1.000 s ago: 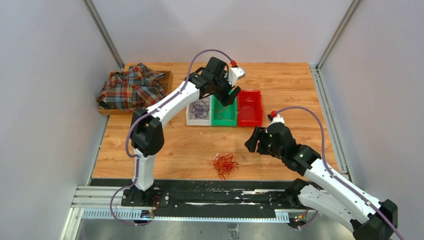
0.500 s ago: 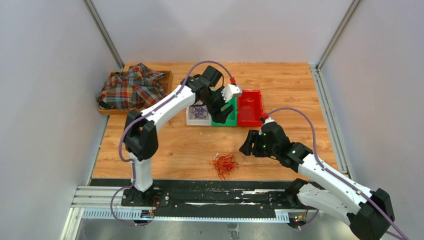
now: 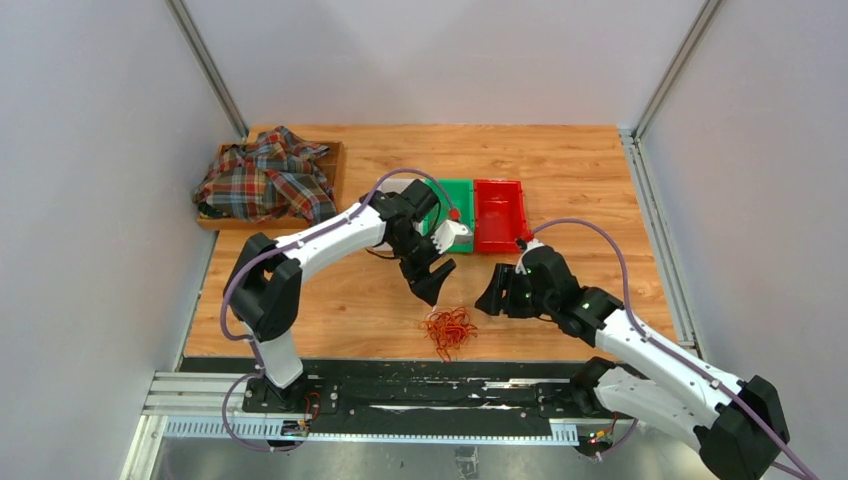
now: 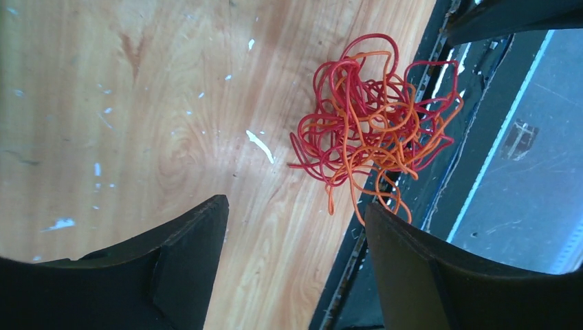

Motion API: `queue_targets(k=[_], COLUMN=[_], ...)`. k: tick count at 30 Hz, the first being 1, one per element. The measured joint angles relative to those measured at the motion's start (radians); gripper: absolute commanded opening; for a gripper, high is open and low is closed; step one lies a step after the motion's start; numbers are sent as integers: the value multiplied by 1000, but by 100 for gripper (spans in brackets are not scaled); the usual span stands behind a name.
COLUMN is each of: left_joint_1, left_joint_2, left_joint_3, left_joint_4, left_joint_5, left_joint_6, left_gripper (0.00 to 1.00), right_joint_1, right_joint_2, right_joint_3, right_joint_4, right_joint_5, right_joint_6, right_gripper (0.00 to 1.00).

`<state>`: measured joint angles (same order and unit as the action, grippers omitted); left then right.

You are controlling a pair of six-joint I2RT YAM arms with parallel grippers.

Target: Untangle the cables

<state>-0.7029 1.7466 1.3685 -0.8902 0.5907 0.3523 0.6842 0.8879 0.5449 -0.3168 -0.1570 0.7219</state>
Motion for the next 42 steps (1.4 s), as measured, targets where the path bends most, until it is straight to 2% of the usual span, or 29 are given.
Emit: queue_targets(k=[8,11,13,19,21,28,34,42], left_joint_1=[-13,-20,-31,-52,-52,-52,-52,-52], left_joint_2=[46,46,47,54,53,-14,-97,-98], left_joint_3=[-43,-86,-112,-134,-117,80,143,217], left_joint_4=[73,99,109,127,123,53,-9,-90], left_joint_5=[10,34,40,35,27,-10,24,31], left_joint_6=[-157,-189,-206,-220,-219,-157,-118,-95], left_gripper=[75,68,59,7,1,1,1,1], right_joint_1=[0,0,0,0,0,0,10,69], right_joint_2=[-58,-72,-74,-78,-90,-155,-151,-114], right_joint_3=[0,0,1,2,0,-57,-79,-98], right_joint_4=[-38,-51,-53,-32,4,249,443,597], right_joint_5=[105,138,154,165,156,85,21,-16], right_joint_6=[-28,-37,-40,-52,-62,-154,-271,-372], right_gripper=[58,58,58,59,60,67,68,68])
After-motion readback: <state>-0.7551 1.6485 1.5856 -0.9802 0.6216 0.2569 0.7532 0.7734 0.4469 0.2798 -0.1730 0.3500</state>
